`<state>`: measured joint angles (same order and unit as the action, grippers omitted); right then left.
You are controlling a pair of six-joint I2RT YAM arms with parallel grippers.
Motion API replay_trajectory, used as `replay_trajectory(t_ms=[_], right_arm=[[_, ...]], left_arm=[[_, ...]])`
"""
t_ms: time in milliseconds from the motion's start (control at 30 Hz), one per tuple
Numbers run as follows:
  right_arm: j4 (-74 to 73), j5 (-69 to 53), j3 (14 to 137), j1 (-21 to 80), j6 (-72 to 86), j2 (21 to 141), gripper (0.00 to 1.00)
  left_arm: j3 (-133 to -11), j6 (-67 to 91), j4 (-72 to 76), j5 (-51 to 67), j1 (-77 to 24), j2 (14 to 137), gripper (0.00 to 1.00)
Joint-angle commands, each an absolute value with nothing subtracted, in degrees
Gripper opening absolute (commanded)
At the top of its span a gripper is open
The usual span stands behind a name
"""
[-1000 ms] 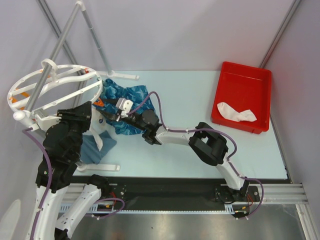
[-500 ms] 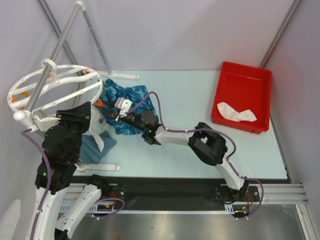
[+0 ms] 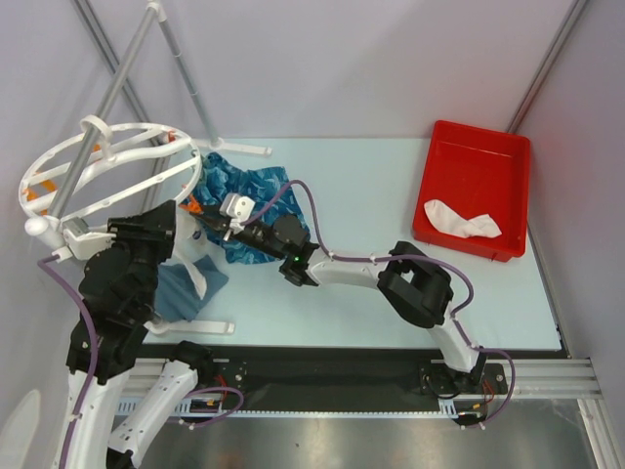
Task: Clip the socks to the hanger
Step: Open the clamp at the hanger.
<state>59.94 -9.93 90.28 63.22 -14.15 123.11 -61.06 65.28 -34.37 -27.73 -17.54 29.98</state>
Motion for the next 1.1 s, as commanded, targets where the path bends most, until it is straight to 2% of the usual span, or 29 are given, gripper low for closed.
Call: replay_trajectory(t_ms=[0, 67, 167, 333, 433, 733, 1067], right_arm=[[60.03, -9.93, 89.74, 63.46, -15.29, 117.78, 0.00], [57.50, -9.76, 89.47, 63.54, -15.21, 116.99, 0.00], [51.19, -10.02, 90.52, 63.63, -15.55, 115.58, 0.00], [41.06, -8.62, 92.28, 63.72, -16.52, 112.68, 0.00], [35.17, -6.77, 93.34, 64.07, -18.19, 111.01, 0.00], [25.15, -0.97, 95.18, 66.62, -27.93, 108.37, 0.00], [26.27, -0.53, 97.21, 66.80, -30.32, 110.48, 0.00]], left_arm=[[-61.26, 63.81, -33.31, -27.69, -17.31, 29.18, 0.41], [-61.17, 63.81, -33.57, -27.42, -17.31, 29.09, 0.44], [-61.00, 63.72, -33.66, -26.81, -17.31, 28.74, 0.66], [-61.70, 61.96, -33.66, -24.09, -17.31, 28.39, 0.79], [-61.87, 62.66, -34.54, -22.33, -17.31, 28.21, 0.79], [-64.24, 69.25, -39.98, -17.67, -17.31, 31.63, 0.71], [-68.73, 71.02, -45.51, -21.08, -17.31, 38.76, 0.71]])
